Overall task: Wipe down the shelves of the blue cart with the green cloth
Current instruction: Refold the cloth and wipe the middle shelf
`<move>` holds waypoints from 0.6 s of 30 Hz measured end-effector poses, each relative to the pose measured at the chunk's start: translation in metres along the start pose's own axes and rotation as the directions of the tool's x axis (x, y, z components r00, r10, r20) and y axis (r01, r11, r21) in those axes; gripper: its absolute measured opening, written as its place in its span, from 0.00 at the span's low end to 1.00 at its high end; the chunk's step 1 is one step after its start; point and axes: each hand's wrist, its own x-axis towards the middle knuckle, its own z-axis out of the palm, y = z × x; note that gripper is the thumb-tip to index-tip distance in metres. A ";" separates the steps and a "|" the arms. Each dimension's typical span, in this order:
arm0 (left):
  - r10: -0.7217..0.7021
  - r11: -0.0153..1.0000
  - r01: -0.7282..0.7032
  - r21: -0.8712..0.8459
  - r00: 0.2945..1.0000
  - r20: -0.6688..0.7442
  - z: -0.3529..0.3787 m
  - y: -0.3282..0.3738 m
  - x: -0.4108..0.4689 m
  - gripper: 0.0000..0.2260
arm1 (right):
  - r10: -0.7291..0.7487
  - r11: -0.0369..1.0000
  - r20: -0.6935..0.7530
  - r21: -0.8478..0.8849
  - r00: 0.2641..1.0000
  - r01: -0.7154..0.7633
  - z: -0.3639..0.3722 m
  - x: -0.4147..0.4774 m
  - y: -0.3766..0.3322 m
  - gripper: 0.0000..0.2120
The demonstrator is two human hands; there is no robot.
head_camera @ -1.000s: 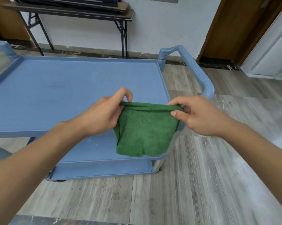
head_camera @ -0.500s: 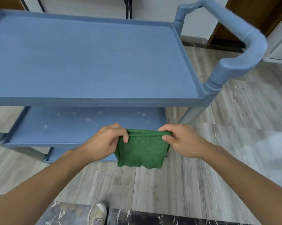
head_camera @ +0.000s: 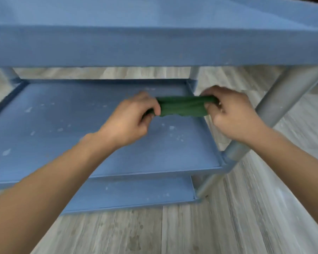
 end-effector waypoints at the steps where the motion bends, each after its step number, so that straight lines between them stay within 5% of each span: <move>1: 0.037 0.999 -0.037 0.014 0.999 0.029 0.012 -0.001 -0.015 0.10 | -0.019 1.000 0.021 -0.012 1.000 0.019 0.009 -0.016 0.004 0.12; 7: 0.057 0.990 -0.086 0.107 0.967 0.249 0.090 0.014 -0.115 0.08 | 0.017 0.983 0.389 -0.175 0.921 0.057 0.074 -0.126 0.025 0.14; 11: -0.035 0.999 0.032 0.019 0.988 0.152 0.092 0.022 -0.125 0.08 | 0.039 0.981 0.247 -0.193 0.968 0.010 0.082 -0.132 0.015 0.29; 14: -0.201 0.972 0.211 -0.102 0.974 0.102 0.086 0.023 -0.115 0.08 | 0.048 0.993 0.173 -0.113 0.984 -0.029 0.091 -0.114 -0.008 0.28; 18: -0.309 0.938 0.309 0.154 0.951 -0.027 0.088 0.018 -0.114 0.06 | 0.071 0.994 0.238 -0.096 0.969 -0.049 0.114 -0.086 -0.024 0.22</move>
